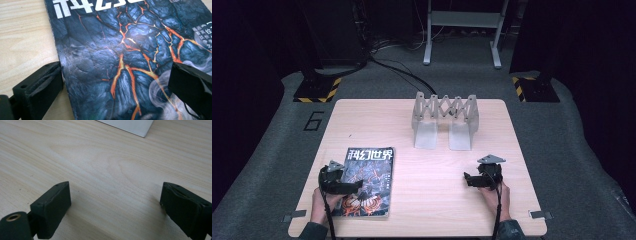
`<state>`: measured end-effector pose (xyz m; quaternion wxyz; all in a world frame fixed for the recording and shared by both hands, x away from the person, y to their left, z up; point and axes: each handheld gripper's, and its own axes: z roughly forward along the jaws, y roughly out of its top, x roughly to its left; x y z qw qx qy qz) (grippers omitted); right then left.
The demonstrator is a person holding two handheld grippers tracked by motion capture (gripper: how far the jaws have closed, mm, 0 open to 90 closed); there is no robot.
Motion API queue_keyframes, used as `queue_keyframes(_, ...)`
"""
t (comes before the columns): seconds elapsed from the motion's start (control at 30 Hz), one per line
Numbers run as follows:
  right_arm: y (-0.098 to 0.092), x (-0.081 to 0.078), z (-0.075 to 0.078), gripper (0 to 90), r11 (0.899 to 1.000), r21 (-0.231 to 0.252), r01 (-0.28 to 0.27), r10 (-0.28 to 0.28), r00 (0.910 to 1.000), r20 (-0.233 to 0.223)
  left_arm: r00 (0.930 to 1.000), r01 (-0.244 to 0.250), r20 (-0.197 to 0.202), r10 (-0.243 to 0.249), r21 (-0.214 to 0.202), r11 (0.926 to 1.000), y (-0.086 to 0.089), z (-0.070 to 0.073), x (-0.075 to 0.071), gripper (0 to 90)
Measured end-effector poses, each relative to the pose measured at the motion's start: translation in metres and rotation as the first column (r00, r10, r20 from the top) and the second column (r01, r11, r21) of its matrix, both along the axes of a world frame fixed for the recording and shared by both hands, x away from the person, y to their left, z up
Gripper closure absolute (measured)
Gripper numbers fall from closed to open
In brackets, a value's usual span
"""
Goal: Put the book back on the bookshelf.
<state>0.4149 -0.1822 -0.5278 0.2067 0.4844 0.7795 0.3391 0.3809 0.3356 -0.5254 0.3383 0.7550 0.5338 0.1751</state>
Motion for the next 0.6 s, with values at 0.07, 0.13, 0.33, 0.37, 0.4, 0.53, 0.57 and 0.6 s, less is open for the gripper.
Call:
queue_keyframes(0.07, 0.000, 0.000, 0.000, 9.3, 1.000, 0.000, -0.001, 0.001, 1.0000, 0.001, 1.0000, -0.004, 0.008, 0.004, 0.004, 1.0000, -0.002, 0.000, 0.000, 0.0)
queue_keyframes(0.13, 0.000, 0.000, 0.000, 9.3, 1.000, 0.000, 0.000, 0.000, 1.0000, 0.000, 0.9999, -0.011, 0.001, 0.011, 0.001, 0.9999, -0.006, 0.000, -0.001, 0.0)
queue_keyframes(0.33, 0.000, 0.001, 0.000, 9.9, 1.000, -0.005, -0.012, 0.012, 0.9999, 0.000, 0.9998, -0.018, -0.005, 0.018, 0.010, 0.9998, -0.014, 0.001, -0.002, 0.0)
queue_keyframes(0.37, 0.000, 0.001, 0.000, 9.9, 1.000, -0.005, -0.012, 0.012, 0.9999, 0.000, 0.9998, -0.015, -0.014, 0.015, 0.014, 0.9998, -0.014, 0.002, -0.002, 0.0)
queue_keyframes(0.4, 0.000, 0.001, 0.000, 10.0, 1.000, -0.003, -0.013, 0.013, 0.9999, 0.001, 0.9998, -0.021, -0.006, 0.021, 0.008, 0.9997, -0.015, 0.001, -0.002, 0.0)
queue_keyframes(0.53, 0.000, 0.001, 0.000, 10.1, 1.000, -0.004, -0.013, 0.013, 0.9999, 0.001, 0.9995, -0.028, -0.013, 0.029, 0.010, 0.9995, -0.020, 0.001, -0.002, 0.1)
queue_keyframes(0.57, 0.000, 0.001, 0.000, 10.1, 1.000, -0.003, -0.013, 0.013, 0.9999, 0.001, 0.9994, -0.028, -0.019, 0.029, 0.015, 0.9995, -0.022, 0.002, -0.002, 0.0)
queue_keyframes(0.6, 0.000, 0.001, 0.000, 10.1, 1.000, -0.003, -0.013, 0.013, 0.9999, 0.001, 0.9994, -0.027, -0.020, 0.027, 0.012, 0.9996, -0.023, 0.002, -0.002, 0.0)
